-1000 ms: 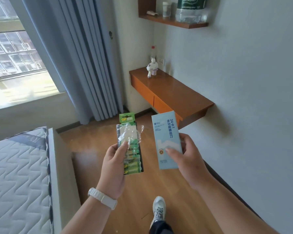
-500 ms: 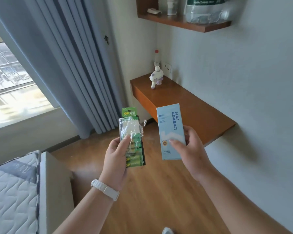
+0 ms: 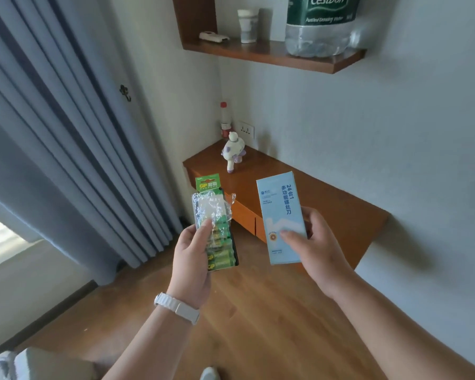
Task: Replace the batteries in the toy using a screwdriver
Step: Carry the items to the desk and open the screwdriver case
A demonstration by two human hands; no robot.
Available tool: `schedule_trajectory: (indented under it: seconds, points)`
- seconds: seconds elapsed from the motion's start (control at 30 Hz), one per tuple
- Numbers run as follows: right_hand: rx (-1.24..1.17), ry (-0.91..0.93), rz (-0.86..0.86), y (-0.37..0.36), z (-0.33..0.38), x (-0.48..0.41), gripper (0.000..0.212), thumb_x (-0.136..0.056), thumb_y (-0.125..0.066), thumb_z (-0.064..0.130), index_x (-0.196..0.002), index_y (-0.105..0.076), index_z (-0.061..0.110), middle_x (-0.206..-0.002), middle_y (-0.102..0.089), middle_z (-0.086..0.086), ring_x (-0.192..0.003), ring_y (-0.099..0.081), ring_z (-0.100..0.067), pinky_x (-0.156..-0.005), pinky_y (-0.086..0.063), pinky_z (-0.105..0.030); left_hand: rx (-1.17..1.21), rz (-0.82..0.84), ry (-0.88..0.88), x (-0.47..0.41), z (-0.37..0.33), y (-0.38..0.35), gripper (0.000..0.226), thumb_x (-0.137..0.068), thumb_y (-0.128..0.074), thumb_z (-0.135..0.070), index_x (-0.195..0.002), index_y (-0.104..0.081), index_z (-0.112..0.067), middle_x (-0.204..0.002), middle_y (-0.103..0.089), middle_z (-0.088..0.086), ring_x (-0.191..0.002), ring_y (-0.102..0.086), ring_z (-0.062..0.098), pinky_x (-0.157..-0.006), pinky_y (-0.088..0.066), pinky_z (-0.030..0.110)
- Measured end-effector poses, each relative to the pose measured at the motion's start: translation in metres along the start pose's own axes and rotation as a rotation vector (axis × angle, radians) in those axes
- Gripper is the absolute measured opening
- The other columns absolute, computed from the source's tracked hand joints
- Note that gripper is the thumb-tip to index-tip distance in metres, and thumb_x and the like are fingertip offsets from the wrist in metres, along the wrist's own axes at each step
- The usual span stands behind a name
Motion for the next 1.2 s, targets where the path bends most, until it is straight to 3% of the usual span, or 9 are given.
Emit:
schedule_trajectory:
  seconds: [0.13, 0.27, 0.43, 0.67, 0.83, 1.0, 1.2]
  points:
    - [0.007, -0.008, -0.076, -0.05, 0.008, -0.035, 0.035, -0.092, -0.067, 0.017, -0.118, -0.049, 0.031, -0.113, -0.066, 0.014, -0.102, -0.066, -0.002, -0.074, -0.058, -0.025, -0.039, 0.08, 0.003, -0.066, -0.037, 0.025, 0.034, -0.096, -0.063, -0.035, -0.12, -0.059, -0.011, -0.096, -0.073, 0.008, -0.082, -0.073, 0.024, -0.063, -0.06, 0.037]
    - [0.067, 0.015, -0.154, -0.088, 0.015, -0.062, 0.038, -0.091, -0.066, 0.013, -0.114, -0.048, 0.036, -0.114, -0.065, 0.016, -0.101, -0.066, 0.0, -0.07, -0.057, -0.021, -0.064, 0.13, 0.024, -0.124, -0.059, 0.045, 0.039, -0.095, -0.065, -0.038, -0.123, -0.058, -0.012, -0.085, -0.076, 0.0, -0.075, -0.074, 0.017, -0.061, -0.058, 0.035]
    - [0.078, -0.033, -0.28, -0.098, 0.009, -0.081, 0.038, -0.089, -0.067, 0.012, -0.112, -0.051, 0.037, -0.115, -0.065, 0.015, -0.097, -0.067, 0.0, -0.072, -0.058, -0.025, -0.066, 0.197, 0.09, -0.167, -0.061, 0.044, 0.039, -0.096, -0.065, -0.036, -0.123, -0.058, -0.009, -0.093, -0.075, 0.007, -0.078, -0.074, 0.021, -0.059, -0.058, 0.033]
    - [0.061, -0.129, -0.388, -0.073, -0.019, -0.119, 0.038, -0.087, -0.067, 0.015, -0.114, -0.052, 0.035, -0.114, -0.067, 0.013, -0.098, -0.069, -0.007, -0.08, -0.061, -0.039, -0.103, 0.295, 0.167, -0.215, -0.037, 0.005, 0.036, -0.097, -0.063, -0.034, -0.119, -0.059, -0.006, -0.084, -0.071, 0.006, -0.073, -0.071, 0.022, -0.066, -0.059, 0.04]
    - [0.03, -0.199, -0.414, -0.047, -0.049, -0.169, 0.035, -0.088, -0.067, 0.015, -0.113, -0.05, 0.033, -0.111, -0.067, 0.01, -0.093, -0.069, -0.006, -0.075, -0.062, -0.035, -0.112, 0.312, 0.226, -0.26, -0.026, -0.036, 0.04, -0.097, -0.063, -0.034, -0.124, -0.057, -0.005, -0.099, -0.072, 0.014, -0.089, -0.07, 0.031, -0.086, -0.055, 0.055]
    - [-0.031, -0.249, -0.389, -0.017, -0.071, -0.235, 0.036, -0.09, -0.065, 0.014, -0.12, -0.047, 0.024, -0.111, -0.064, 0.008, -0.092, -0.07, -0.01, -0.073, -0.062, -0.037, -0.159, 0.309, 0.244, -0.312, -0.015, -0.1, 0.037, -0.098, -0.06, -0.032, -0.124, -0.057, -0.007, -0.098, -0.072, 0.015, -0.079, -0.073, 0.027, -0.061, -0.061, 0.039]
    - [0.023, -0.323, -0.399, 0.038, -0.102, -0.287, 0.038, -0.093, -0.064, 0.022, -0.124, -0.043, 0.028, -0.112, -0.06, 0.012, -0.092, -0.067, -0.011, -0.068, -0.06, -0.025, -0.258, 0.356, 0.234, -0.355, 0.0, -0.181, 0.031, -0.099, -0.058, -0.032, -0.122, -0.06, -0.01, -0.109, -0.072, 0.017, -0.093, -0.072, 0.031, -0.074, -0.062, 0.043]
Point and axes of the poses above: each hand's wrist, its own x-axis away from the middle knuckle, its own y-axis out of the back of the hand, z = x × y, the point moved 5 cm from there along -x, towards the middle knuckle
